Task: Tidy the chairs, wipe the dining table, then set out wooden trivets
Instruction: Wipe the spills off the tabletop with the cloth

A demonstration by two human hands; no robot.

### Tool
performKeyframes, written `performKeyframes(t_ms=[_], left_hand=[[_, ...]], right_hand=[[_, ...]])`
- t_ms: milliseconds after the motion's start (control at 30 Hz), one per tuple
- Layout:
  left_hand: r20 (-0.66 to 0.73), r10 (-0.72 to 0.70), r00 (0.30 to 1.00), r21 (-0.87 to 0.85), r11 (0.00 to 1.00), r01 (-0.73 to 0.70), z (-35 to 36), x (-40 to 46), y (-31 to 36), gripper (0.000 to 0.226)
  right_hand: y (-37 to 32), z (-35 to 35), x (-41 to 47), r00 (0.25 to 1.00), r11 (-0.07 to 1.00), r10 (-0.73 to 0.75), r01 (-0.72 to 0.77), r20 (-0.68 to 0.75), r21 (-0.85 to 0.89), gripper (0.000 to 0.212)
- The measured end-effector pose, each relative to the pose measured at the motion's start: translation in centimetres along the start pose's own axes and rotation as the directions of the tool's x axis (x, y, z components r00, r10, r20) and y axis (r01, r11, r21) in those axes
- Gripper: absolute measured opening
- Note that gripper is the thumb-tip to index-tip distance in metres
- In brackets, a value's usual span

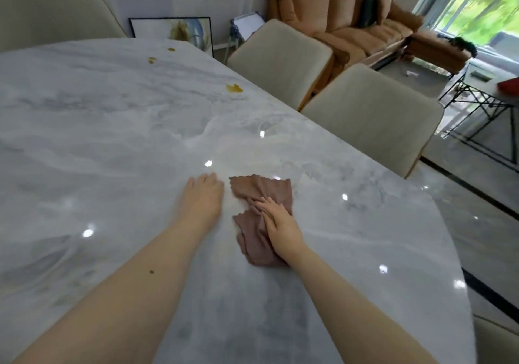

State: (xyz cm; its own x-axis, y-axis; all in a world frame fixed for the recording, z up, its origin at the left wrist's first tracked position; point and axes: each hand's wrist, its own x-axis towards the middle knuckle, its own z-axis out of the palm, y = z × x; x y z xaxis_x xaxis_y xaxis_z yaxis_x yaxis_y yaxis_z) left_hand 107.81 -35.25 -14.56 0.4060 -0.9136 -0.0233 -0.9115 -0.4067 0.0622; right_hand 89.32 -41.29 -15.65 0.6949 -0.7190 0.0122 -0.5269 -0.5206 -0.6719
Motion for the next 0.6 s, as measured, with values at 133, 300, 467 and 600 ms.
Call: performKeyframes(t_ms=[133,300,467,600], left_hand=[[-0.053,0.03,0.998,-0.106,0.994,-0.036,-0.9,-4.1,1.8,0.032],[0.046,-0.055,0.997,-0.397,0.915,0.069,-2.3,-9.5,4.2,0.026],[0.179,-0.032,0.983,-0.61,0.781,0.137,-3.6,-13.1,7.5,0.024],[0.191,-0.015,0.982,-0.722,0.675,0.151,-5.0,-15.2,11.1,0.03]], right_hand=[[-2.4,0.0,-4.9,0.993,0.971,0.12,-0.12,0.017,0.205,0.03],[-4.9,-0.8,-10.2,0.936,0.561,0.306,-0.325,0.174,0.761,0.033],[-6.3,-2.2,-14.0,0.829,-0.102,0.487,-0.257,0.273,0.961,0.036],[-6.8,-5.1,-16.9,0.778,-0.241,0.548,-0.206,0.308,0.948,0.04]])
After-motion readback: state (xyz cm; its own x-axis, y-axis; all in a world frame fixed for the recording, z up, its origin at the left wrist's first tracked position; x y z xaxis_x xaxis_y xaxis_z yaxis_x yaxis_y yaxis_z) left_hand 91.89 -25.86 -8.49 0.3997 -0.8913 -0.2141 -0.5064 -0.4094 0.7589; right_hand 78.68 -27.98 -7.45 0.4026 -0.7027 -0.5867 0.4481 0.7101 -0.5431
